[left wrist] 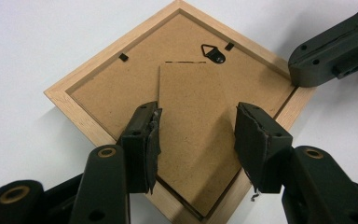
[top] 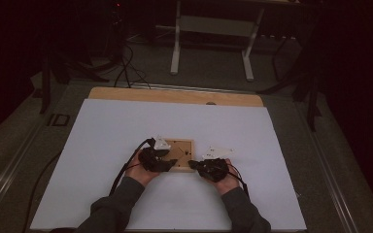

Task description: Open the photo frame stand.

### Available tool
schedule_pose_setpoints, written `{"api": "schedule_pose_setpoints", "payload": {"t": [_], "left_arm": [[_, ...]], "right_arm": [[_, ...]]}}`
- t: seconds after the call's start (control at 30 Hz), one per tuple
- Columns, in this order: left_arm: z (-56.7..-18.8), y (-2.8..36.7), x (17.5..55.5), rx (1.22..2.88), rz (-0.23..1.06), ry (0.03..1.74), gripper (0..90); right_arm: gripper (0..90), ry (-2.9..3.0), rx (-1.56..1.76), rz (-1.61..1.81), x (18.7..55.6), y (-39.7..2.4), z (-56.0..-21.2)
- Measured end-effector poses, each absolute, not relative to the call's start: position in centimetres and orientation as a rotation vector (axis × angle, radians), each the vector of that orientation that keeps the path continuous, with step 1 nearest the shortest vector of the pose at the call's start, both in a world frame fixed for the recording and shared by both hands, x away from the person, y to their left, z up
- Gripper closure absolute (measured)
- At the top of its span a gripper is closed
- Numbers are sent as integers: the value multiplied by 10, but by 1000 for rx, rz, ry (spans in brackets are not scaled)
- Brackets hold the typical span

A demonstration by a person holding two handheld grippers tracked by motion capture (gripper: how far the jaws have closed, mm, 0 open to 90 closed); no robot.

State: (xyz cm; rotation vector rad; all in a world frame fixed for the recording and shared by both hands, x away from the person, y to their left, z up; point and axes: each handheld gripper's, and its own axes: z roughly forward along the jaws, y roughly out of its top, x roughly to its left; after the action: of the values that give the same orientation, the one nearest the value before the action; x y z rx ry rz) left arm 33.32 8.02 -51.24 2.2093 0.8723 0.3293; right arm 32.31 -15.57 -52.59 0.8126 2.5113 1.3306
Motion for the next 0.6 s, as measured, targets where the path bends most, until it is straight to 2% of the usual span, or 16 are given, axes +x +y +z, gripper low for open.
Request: {"api": "schedule_pose_setpoints", "payload": {"t": [0.6], "left_arm": [[-489, 72, 340, 2189, 344, 889, 518]], "right_arm": [[900, 2517, 808, 1322, 324, -155, -526]]}}
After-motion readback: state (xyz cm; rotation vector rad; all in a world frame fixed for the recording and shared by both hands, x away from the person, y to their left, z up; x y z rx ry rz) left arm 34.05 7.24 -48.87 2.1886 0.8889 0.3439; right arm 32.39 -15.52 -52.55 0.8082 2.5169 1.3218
